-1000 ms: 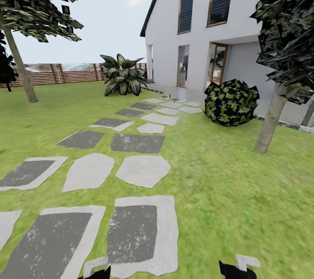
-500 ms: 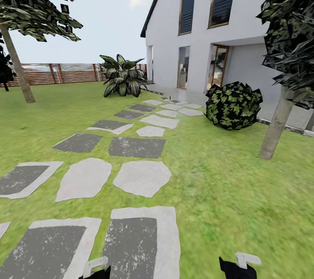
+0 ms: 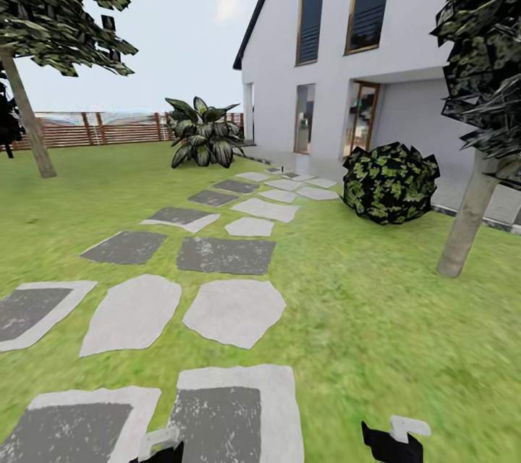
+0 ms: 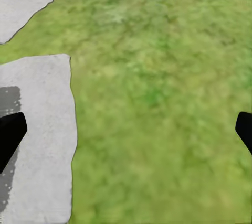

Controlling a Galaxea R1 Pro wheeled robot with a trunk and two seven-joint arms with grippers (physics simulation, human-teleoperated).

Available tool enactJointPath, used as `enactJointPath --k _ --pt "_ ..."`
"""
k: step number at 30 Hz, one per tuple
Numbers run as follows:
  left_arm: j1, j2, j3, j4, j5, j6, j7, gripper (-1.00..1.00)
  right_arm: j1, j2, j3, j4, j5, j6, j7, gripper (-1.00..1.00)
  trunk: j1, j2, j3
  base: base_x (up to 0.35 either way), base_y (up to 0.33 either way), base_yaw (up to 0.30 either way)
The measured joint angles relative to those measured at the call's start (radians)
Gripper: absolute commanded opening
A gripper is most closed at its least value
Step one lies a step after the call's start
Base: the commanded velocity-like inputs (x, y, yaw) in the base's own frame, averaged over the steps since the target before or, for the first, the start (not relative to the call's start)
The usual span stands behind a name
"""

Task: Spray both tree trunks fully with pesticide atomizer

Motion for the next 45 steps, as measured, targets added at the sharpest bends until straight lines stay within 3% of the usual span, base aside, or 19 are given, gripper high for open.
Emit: enactJointPath --k 5,15,45 --pt "0.0 0.0 0.0 0.0 0.0 0.0 0.0 1.0 0.001 0.0 0.005 0.0 0.0 -0.002 0.004 1.0 -0.001 -0.001 0.0 0.335 0.0 0.0" --pt "0.0 0.0 -0.001 -0.001 0.0 -0.001 -0.001 1.0 0.001 -0.002 -0.003 -0.001 0.001 -0.003 0.076 1.0 0.0 0.0 0.0 0.335 0.0 0.0" --pt "0.0 0.0 -0.001 0.0 0.0 0.0 -0.001 1.0 0.001 -0.002 -0.005 -0.021 0.0 -0.003 0.082 1.0 0.0 0.0 0.0 0.335 0.0 0.0"
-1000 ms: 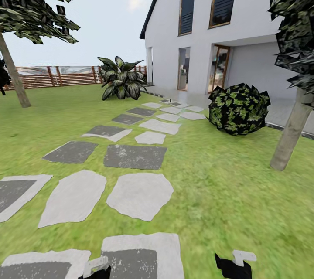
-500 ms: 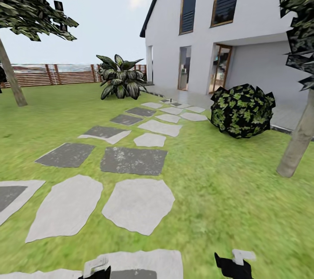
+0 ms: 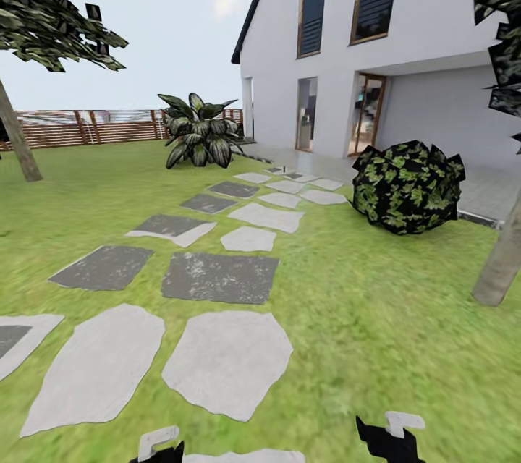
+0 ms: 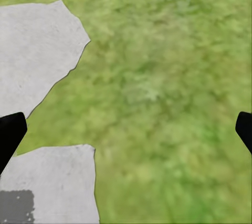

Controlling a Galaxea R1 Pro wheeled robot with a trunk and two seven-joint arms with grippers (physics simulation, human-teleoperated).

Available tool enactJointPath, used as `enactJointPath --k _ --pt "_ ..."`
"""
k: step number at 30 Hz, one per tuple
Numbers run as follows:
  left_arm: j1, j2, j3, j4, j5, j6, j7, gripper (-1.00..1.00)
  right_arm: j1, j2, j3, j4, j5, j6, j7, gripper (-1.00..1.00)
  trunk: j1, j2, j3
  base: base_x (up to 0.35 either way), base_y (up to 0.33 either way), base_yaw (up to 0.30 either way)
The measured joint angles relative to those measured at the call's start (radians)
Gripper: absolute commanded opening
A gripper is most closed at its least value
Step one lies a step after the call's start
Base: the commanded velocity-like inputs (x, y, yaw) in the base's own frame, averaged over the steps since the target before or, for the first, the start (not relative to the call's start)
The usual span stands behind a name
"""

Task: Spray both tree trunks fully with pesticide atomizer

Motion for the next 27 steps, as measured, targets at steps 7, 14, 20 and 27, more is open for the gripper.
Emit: enactJointPath --k 7,14,20,27 --pt "0.0 0.0 0.0 0.0 0.0 -0.001 0.0 1.0 0.0 0.0 0.001 -0.002 0.0 0.0 0.001 1.0 0.0 0.0 0.0 0.335 0.0 0.0" --pt "0.0 0.0 0.0 -0.001 0.0 -0.001 0.0 1.0 0.0 0.0 -0.001 -0.004 0.0 0.0 0.0 1.0 0.0 0.0 0.0 0.335 0.0 0.0" --pt "0.0 0.0 0.0 -0.001 0.0 -0.001 0.0 1.0 0.0 0.0 -0.002 -0.004 0.0 0.001 -0.005 1.0 0.0 0.0 0.0 0.335 0.0 0.0" --pt "0.0 -0.001 0.0 0.0 0.0 -0.001 0.0 1.0 0.0 0.001 -0.002 -0.004 0.0 0.001 -0.006 1.0 0.0 0.0 0.0 0.335 0.0 0.0"
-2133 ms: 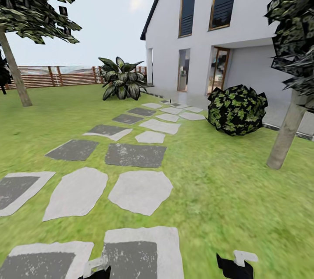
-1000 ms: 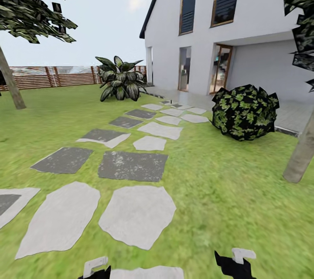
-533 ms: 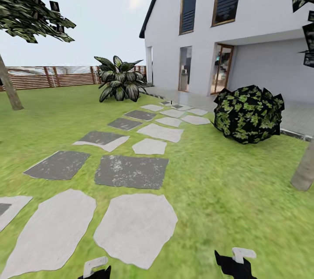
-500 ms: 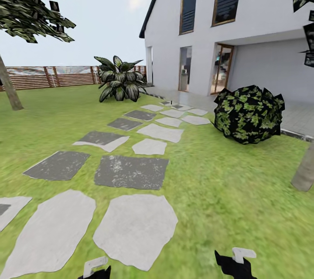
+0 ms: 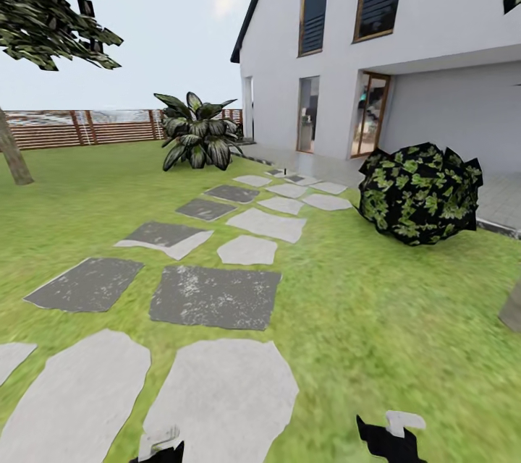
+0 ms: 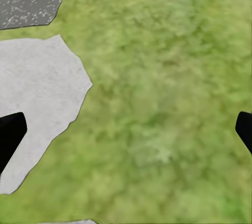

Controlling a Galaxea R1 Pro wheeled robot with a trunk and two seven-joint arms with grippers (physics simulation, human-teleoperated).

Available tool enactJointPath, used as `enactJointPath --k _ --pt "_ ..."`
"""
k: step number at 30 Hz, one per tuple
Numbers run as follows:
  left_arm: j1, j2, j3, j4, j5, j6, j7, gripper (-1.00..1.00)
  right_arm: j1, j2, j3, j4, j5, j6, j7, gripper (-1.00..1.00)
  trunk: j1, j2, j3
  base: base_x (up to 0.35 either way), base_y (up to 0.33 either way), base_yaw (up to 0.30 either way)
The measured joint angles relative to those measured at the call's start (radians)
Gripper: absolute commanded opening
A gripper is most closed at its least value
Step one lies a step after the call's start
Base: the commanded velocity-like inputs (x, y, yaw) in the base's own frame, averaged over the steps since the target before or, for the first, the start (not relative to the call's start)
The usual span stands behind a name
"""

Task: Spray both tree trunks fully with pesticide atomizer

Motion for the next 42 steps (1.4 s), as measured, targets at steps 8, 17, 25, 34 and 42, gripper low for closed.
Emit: enactJointPath --k 8,17,25,34,42 --pt "0.0 0.001 0.0 -0.001 0.0 0.0 0.0 1.0 0.0 0.0 0.001 0.0 0.0 -0.001 0.004 1.0 0.0 0.0 0.0 0.335 0.0 0.0" --pt "0.0 0.0 -0.001 -0.001 0.0 0.0 0.0 1.0 0.0 0.0 0.002 0.0 0.0 0.0 0.005 1.0 -0.002 0.0 0.0 0.335 0.0 0.0" --pt "0.0 -0.001 -0.002 -0.001 0.0 0.0 0.0 1.0 0.0 0.0 0.002 0.0 0.0 0.0 0.007 1.0 0.0 0.0 0.0 0.335 0.0 0.0" --pt "0.0 -0.001 -0.003 -0.001 -0.002 0.0 0.0 1.0 0.0 0.0 0.002 0.0 0.0 -0.001 0.007 1.0 0.0 0.0 0.0 0.335 0.0 0.0" --pt "0.0 -0.001 -0.004 -0.001 -0.002 0.0 0.0 1.0 0.0 0.0 0.002 0.0 0.0 -0.001 0.007 1.0 0.0 0.0 0.0 0.335 0.0 0.0"
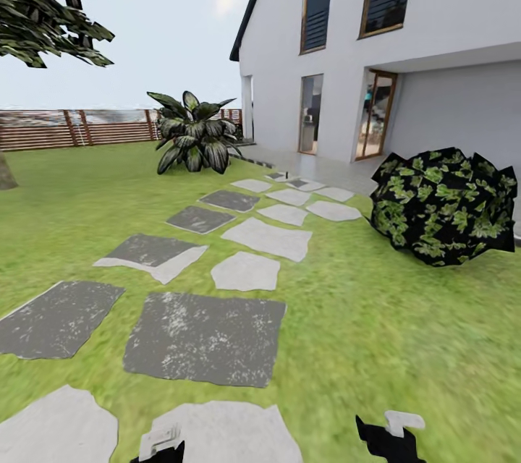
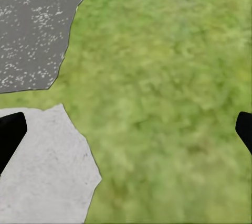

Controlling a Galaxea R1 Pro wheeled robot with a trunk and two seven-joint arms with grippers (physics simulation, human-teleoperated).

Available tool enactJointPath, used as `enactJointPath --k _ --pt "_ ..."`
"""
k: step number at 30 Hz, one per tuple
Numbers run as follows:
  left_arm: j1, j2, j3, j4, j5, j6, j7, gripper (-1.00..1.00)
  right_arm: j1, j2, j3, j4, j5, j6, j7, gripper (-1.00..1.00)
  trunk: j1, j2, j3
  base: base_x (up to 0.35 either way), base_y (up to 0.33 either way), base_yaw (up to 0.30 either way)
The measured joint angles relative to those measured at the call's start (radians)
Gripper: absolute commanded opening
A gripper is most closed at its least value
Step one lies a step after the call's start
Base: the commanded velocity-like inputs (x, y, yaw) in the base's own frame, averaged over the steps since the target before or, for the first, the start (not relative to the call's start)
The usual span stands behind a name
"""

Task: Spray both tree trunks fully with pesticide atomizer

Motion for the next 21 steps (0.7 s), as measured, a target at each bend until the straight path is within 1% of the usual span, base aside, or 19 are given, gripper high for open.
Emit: enactJointPath --k 21 --pt "0.0 0.0 0.0 0.001 0.0 0.001 0.0 1.0 0.0 0.0 -0.001 0.0 -0.001 0.0 0.001 1.0 0.0 0.0 0.0 0.335 0.0 0.0"
